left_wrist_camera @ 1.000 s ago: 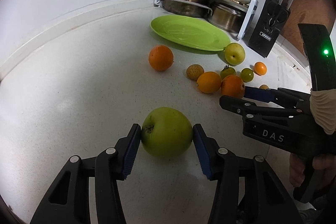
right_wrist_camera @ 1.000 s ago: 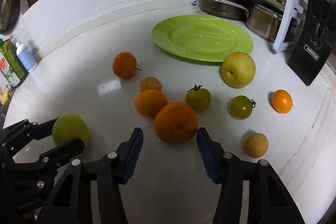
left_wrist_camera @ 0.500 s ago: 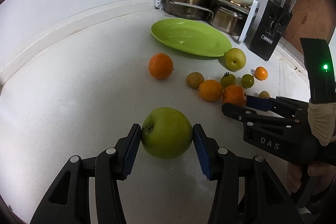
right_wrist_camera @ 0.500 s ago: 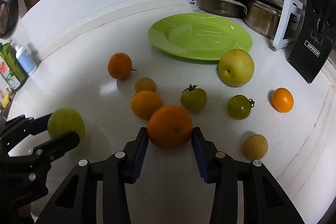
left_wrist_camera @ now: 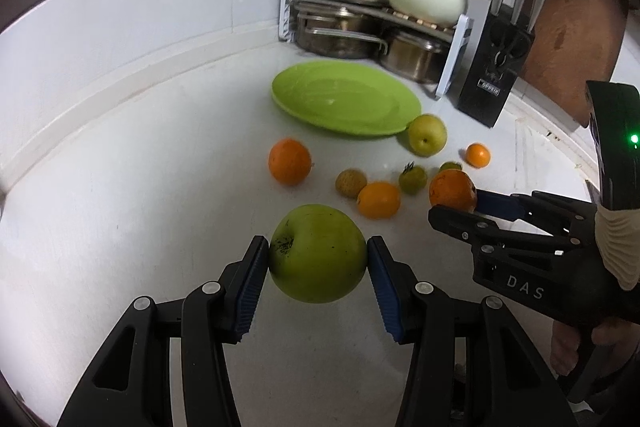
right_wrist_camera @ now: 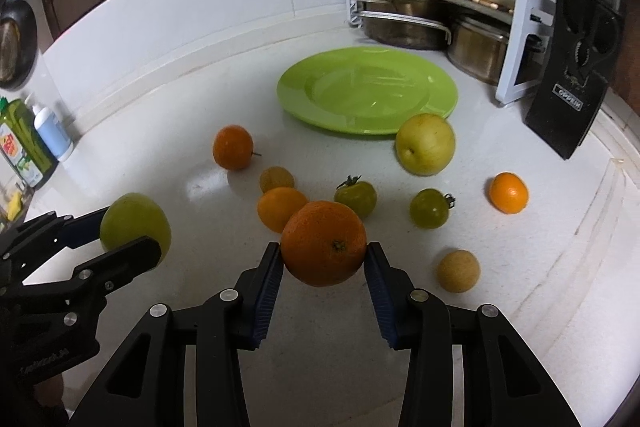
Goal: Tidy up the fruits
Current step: 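Close the left tool on the green apple while the right tool grasps the orange, then carry the apple and orange in both tools over the green plate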
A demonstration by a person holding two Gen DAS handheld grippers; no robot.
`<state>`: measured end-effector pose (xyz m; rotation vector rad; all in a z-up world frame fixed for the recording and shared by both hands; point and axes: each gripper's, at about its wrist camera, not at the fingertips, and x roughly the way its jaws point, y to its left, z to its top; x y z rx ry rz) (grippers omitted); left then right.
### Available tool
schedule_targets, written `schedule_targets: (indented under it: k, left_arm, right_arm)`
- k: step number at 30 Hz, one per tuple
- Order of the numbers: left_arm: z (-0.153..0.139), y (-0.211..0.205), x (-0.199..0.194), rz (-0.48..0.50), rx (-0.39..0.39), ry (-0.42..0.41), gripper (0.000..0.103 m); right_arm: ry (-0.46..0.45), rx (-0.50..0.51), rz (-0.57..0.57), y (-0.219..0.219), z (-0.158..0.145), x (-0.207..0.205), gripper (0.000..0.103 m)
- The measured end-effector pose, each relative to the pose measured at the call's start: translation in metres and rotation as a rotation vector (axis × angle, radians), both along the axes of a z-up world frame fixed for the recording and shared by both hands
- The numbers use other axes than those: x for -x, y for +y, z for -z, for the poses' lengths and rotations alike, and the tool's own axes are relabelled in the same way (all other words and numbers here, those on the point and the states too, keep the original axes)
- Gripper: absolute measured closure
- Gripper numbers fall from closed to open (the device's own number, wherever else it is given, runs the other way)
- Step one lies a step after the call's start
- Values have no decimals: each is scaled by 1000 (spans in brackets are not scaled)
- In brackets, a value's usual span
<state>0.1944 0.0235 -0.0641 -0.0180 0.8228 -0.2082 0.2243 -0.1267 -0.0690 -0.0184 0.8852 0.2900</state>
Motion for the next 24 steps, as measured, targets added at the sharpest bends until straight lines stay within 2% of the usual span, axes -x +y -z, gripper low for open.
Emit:
schedule_targets:
  k: [11, 24]
  left_arm:
    - [-32, -11, -19, 51, 4, -95, 53]
    - [-57, -23, -66, 94, -7, -170, 53]
  right_arm:
    - [-84, -14, 38, -10, -35, -4, 60]
    - [-168, 4, 49, -19, -63, -42, 60]
